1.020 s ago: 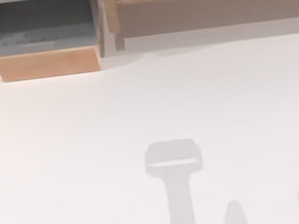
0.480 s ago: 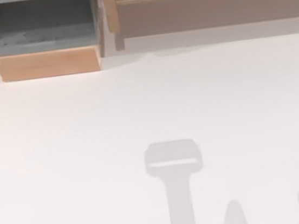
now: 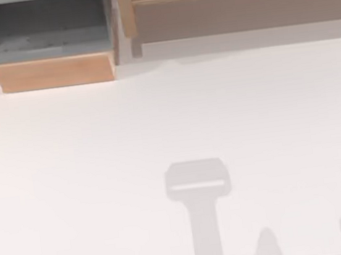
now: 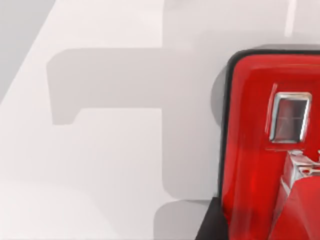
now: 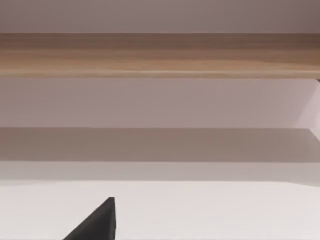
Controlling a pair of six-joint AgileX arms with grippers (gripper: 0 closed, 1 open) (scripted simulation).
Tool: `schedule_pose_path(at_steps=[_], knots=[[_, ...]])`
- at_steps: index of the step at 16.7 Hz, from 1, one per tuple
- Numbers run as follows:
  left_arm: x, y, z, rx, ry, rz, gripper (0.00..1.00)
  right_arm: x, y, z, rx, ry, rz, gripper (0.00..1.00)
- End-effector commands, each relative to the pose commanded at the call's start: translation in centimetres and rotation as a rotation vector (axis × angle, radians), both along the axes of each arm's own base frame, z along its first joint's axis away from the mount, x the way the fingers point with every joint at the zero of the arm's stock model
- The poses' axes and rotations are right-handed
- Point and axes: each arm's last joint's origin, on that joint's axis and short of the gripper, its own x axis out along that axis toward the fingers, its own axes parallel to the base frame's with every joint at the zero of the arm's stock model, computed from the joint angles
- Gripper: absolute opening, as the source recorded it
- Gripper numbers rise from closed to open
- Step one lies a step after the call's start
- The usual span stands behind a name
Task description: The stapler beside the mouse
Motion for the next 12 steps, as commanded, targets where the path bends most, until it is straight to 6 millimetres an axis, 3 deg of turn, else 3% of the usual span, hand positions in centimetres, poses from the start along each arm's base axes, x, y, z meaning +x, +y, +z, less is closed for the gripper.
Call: schedule_pose_path(at_steps=[12], knots=[[0.0, 0.0, 3.1, 0.0, -0.002, -0.002, 0.0, 0.0, 0.0, 0.0, 0.0, 0.0, 0.0, 1.0]])
